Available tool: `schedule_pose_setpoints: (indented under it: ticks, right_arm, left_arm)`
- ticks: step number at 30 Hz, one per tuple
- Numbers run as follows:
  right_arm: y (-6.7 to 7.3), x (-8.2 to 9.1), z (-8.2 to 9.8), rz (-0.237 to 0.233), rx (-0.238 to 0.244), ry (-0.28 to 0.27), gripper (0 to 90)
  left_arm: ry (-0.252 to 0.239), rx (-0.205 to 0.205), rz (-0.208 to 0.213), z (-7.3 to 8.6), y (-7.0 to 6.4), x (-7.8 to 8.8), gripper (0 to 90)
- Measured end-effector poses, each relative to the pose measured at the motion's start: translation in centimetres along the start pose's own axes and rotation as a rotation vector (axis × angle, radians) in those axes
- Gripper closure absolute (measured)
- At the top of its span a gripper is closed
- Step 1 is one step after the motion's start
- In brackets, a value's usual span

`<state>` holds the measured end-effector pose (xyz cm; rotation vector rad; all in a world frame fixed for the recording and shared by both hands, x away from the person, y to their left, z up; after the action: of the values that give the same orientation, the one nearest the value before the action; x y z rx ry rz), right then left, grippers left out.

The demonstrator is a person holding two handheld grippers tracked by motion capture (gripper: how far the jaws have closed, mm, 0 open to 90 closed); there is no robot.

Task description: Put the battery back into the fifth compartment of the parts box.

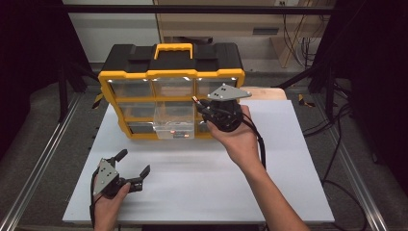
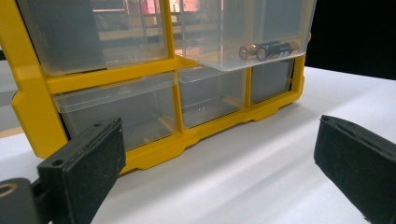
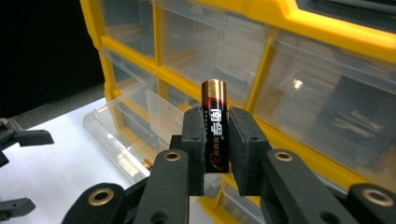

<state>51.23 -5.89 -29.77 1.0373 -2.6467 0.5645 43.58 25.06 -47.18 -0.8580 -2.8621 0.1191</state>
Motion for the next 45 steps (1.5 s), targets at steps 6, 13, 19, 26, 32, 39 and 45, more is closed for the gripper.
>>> schedule_pose_setpoints:
  ticks: [6,13,19,26,32,39,45]
  right_arm:
    - [0.3,-0.8,-0.8,-0.011,0.007,-0.003,76.9]
    - [0.8,-1.4,-1.5,-0.02,0.013,-0.006,76.8]
    - [1.1,-1.9,-2.0,-0.032,0.02,-0.005,76.9]
    - [1.4,-2.5,-2.6,-0.039,0.031,-0.005,76.8]
    - [1.8,-2.9,-2.9,-0.049,0.036,-0.002,76.8]
    - [2.2,-3.4,-2.9,-0.061,0.036,0.006,76.8]
    - [2.5,-4.0,-2.9,-0.069,0.04,0.013,76.8]
  left_arm:
    - [-0.001,-0.001,0.0,0.0,0.0,0.0,2.0]
    - [-0.003,0.001,0.0,0.0,0.0,0.0,2.0]
    - [-0.003,0.0,-0.001,0.0,0.0,0.0,2.0]
    - [-0.004,0.0,-0.001,-0.1,0.1,0.0,2.0]
    - [-0.005,0.001,0.0,-0.1,0.1,0.0,2.0]
    - [-0.004,0.001,0.001,-0.1,0.1,0.0,2.0]
    - [-0.004,0.001,0.003,-0.1,0.0,0.0,2.0]
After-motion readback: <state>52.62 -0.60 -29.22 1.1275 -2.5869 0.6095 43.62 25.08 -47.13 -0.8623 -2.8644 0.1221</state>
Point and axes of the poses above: each handheld gripper's, and its own axes: x roughly backward along the jaws, z roughly out of its underside, y roughly to its left, the point moved 3 cm from there along -x, roughly forward along the jaws, and after that the axes turned 13 degrees about x, right-handed, at the moved point
